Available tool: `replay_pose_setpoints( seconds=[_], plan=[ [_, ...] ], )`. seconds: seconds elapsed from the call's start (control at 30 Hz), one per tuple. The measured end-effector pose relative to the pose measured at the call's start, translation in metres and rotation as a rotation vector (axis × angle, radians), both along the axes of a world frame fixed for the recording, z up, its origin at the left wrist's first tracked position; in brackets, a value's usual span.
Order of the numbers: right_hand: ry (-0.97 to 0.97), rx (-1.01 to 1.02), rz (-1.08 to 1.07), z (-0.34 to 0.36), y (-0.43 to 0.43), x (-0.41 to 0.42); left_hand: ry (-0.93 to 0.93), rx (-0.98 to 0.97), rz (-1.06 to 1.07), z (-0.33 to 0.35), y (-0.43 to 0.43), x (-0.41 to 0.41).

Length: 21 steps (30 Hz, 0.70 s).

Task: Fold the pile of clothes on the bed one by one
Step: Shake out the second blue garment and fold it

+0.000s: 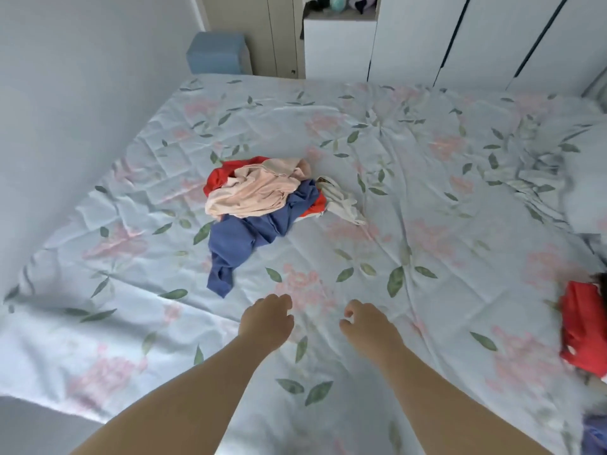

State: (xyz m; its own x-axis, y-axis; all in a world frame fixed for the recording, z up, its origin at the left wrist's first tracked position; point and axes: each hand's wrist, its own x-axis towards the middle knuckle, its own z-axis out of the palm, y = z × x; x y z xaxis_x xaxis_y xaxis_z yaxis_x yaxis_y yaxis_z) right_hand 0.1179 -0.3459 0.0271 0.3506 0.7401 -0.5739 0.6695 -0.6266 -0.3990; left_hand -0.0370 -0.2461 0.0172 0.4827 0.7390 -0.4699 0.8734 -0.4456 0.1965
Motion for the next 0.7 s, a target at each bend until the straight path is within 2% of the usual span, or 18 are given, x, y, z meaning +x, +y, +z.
replay_pose_setpoints(
  seconds=[0.3, 0.47, 0.57, 0.7],
  plan=[
    [0.021, -0.139, -0.036, -0.039, 0.091, -0.067, -0.004, -0.131, 0.073, -0.059, 0.109, -0.082],
    [0.035, -0.186, -0.039, -0.069, 0.133, -0.073, -0.096, -0.185, 0.185, -0.108, 0.157, -0.096],
    [0.036, -0.199, -0.034, -0.091, 0.152, -0.073, -0.193, -0.163, 0.294, -0.138, 0.181, -0.095],
    [0.039, -0.22, -0.039, -0.115, 0.17, -0.072, -0.212, -0.018, 0.252, -0.164, 0.218, -0.081]
  ],
)
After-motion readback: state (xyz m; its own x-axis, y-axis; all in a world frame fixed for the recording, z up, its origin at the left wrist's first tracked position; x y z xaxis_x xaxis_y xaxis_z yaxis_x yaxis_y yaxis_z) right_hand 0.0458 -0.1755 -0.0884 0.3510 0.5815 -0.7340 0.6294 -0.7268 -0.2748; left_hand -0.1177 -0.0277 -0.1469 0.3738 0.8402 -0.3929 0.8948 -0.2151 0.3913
